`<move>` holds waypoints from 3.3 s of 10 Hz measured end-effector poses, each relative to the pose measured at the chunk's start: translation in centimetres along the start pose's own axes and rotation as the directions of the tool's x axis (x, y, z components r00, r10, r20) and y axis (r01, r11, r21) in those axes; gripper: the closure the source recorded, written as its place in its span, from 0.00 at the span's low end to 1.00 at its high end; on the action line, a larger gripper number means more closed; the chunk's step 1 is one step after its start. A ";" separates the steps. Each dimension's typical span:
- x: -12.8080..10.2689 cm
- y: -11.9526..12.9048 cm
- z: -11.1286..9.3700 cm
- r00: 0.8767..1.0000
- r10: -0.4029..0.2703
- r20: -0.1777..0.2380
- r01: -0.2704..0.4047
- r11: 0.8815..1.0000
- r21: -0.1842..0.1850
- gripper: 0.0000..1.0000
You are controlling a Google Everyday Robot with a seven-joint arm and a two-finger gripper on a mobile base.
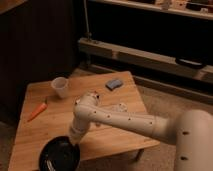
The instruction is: Drag the ceramic bowl in a circle
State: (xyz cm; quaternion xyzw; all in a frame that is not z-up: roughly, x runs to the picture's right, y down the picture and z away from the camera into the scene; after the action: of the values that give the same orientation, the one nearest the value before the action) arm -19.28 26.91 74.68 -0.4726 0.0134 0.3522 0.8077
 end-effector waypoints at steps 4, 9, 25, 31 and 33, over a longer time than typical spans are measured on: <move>-11.1 4.5 1.9 0.989 -0.144 -0.040 0.145 0.989 0.003 1.00; -16.4 -0.4 -1.2 0.998 -0.056 0.032 0.055 0.998 0.036 1.00; 1.1 -1.1 -1.9 0.998 0.018 -0.065 -0.014 0.997 0.071 1.00; -13.8 4.2 0.0 0.989 -0.133 -0.070 0.137 0.989 0.053 1.00; -16.8 1.2 -1.2 0.995 -0.092 -0.034 0.094 0.993 0.064 1.00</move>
State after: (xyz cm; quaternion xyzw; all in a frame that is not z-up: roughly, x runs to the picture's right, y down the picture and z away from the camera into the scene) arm -32.18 16.99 79.02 -0.4513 0.0154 0.3061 0.8381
